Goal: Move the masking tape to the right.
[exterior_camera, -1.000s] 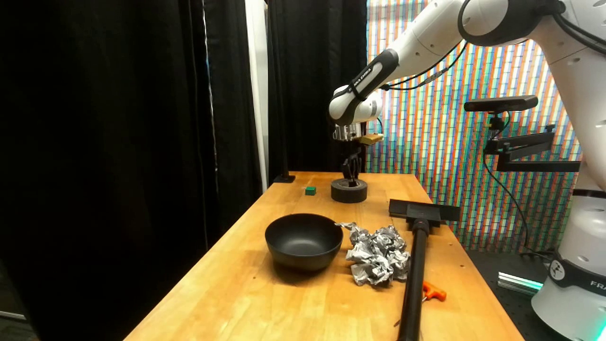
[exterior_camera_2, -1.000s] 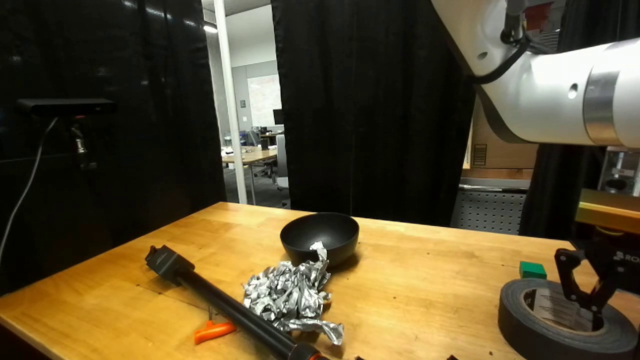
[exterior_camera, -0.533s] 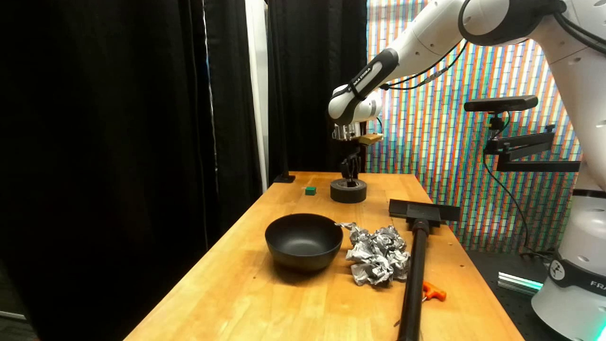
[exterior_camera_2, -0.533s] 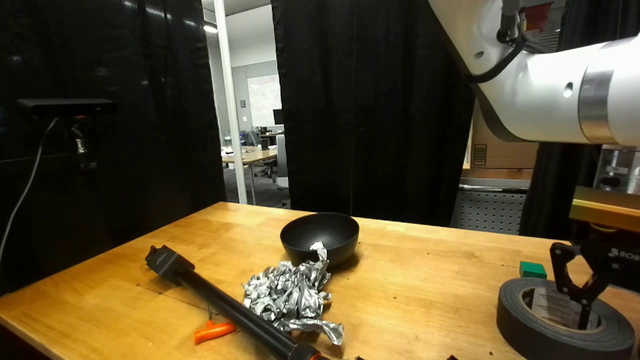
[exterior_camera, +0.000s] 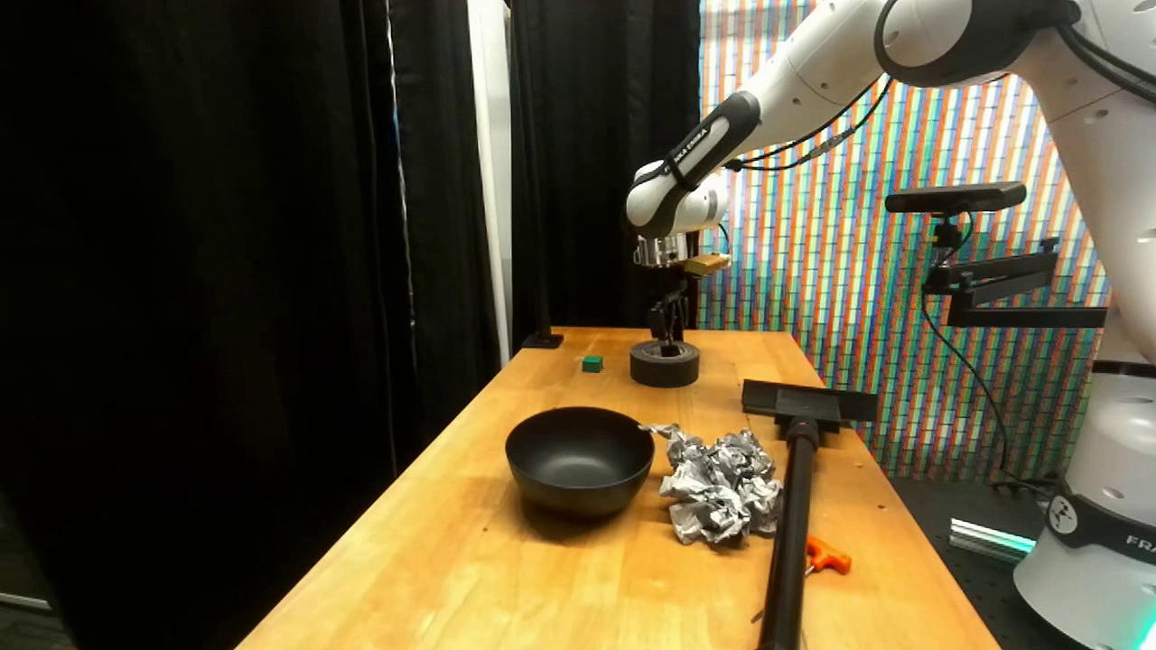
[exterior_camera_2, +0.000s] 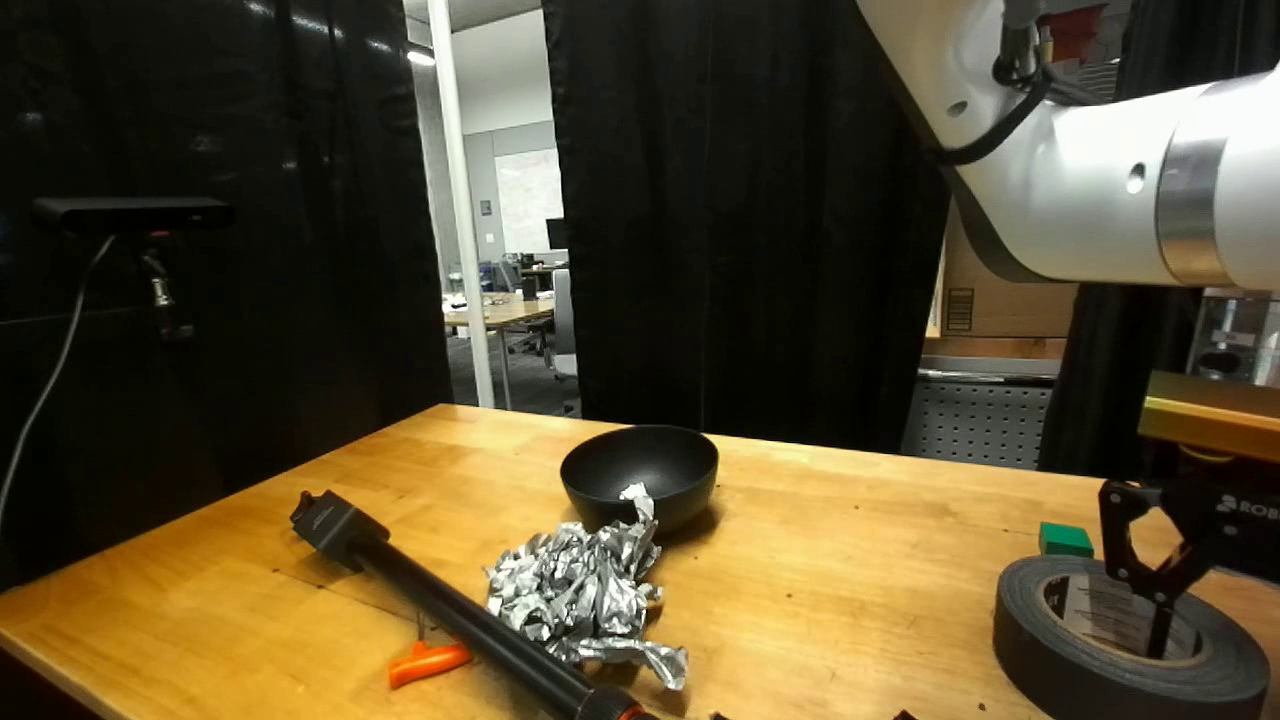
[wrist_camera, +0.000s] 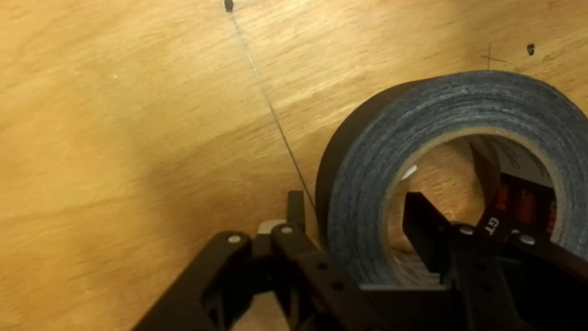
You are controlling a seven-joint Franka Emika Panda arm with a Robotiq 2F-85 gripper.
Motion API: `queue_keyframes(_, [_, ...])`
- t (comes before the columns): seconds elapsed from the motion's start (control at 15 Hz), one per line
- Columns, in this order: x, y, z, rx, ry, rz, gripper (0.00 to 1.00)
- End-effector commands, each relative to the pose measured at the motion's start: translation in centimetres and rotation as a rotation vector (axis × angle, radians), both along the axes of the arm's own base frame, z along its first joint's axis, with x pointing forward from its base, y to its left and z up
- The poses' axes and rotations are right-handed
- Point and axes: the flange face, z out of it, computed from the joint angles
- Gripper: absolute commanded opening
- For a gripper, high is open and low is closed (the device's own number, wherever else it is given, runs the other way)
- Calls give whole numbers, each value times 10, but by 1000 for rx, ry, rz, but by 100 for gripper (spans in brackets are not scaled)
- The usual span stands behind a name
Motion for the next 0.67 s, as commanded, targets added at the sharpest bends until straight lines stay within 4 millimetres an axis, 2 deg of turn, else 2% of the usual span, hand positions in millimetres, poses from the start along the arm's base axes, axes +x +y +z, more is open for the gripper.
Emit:
queue_keyframes(0.0, [0, 0, 0, 1, 2, 0, 61])
queue_keyframes(0.2, [0, 0, -3, 4, 6, 0, 84])
queue_keyframes(0.6, [0, 0, -3, 4, 7, 0, 85])
